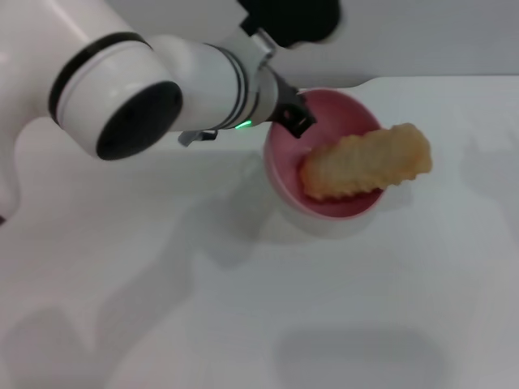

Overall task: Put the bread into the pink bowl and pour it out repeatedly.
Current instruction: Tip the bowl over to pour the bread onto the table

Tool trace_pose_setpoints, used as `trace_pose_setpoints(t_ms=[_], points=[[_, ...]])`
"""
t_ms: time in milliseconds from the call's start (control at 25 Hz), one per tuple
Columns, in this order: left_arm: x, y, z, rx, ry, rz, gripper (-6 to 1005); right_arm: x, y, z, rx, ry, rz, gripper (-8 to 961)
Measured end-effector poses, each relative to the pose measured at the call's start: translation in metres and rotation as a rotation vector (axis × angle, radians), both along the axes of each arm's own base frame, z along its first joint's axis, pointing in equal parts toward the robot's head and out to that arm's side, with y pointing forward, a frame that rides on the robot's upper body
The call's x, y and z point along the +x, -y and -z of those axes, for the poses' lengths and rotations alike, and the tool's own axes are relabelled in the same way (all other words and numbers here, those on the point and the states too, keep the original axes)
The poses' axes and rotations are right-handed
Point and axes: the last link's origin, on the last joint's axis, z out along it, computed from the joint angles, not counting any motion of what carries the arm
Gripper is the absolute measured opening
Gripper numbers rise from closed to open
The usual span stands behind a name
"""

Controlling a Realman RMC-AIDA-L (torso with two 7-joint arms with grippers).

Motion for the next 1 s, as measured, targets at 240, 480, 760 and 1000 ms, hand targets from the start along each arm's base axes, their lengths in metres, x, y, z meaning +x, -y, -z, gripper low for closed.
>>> trace_pose_setpoints(t_ms=[240,480,760,1000], points=[[0.018,0.004,0.011,0.000,-0.044,0.221,107,0.018,0.006,0.005,-0.022,0.004,0.067,631],[0.029,0.019,0.033,-0.037,-0.039,0.391,107,0.025,0.010,0.009,-0.038,0.007,0.102,626],[0.031,0.029,0.046,-0.026,-0.051,0.559,108,0.023,0.010,0.013,-0.052,0.005,0.106,620],[0.025,0.026,0.047,0.019,-0.020,0.662,108,0.024,0.010,0.016,-0.063,0.004,0.114,615]])
